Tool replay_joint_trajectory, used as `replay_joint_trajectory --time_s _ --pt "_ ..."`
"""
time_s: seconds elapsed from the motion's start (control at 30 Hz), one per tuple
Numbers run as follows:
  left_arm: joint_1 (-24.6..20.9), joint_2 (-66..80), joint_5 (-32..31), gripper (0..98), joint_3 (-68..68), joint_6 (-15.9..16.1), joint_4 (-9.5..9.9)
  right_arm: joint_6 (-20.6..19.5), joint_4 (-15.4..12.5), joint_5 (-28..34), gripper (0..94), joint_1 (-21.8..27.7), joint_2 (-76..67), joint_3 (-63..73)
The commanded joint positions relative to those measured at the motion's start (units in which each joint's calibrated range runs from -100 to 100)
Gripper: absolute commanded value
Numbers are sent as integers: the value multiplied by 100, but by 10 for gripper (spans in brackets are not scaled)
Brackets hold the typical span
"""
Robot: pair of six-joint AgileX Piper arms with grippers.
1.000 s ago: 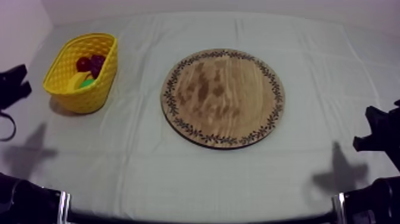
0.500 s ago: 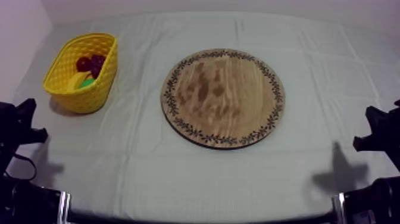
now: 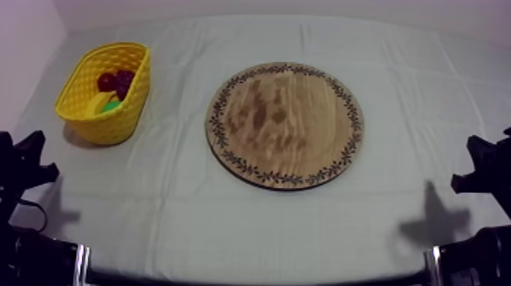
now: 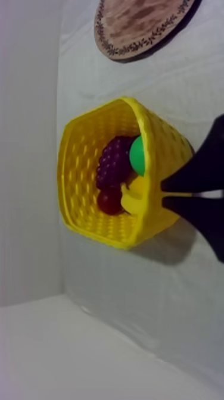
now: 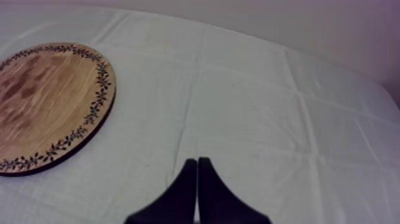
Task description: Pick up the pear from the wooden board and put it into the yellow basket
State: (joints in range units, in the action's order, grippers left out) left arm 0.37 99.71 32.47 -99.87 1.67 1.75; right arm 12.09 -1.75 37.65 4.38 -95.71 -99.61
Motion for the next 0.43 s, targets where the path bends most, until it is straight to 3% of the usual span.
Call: replay_joint_trajectory --time_s 0.0,0.4 --pt "6 2 56 1 10 -60 7 0 2 1 3 -1 -5 -5" --pt "223 26 113 1 21 -44 36 0 2 1 3 -1 -5 -5"
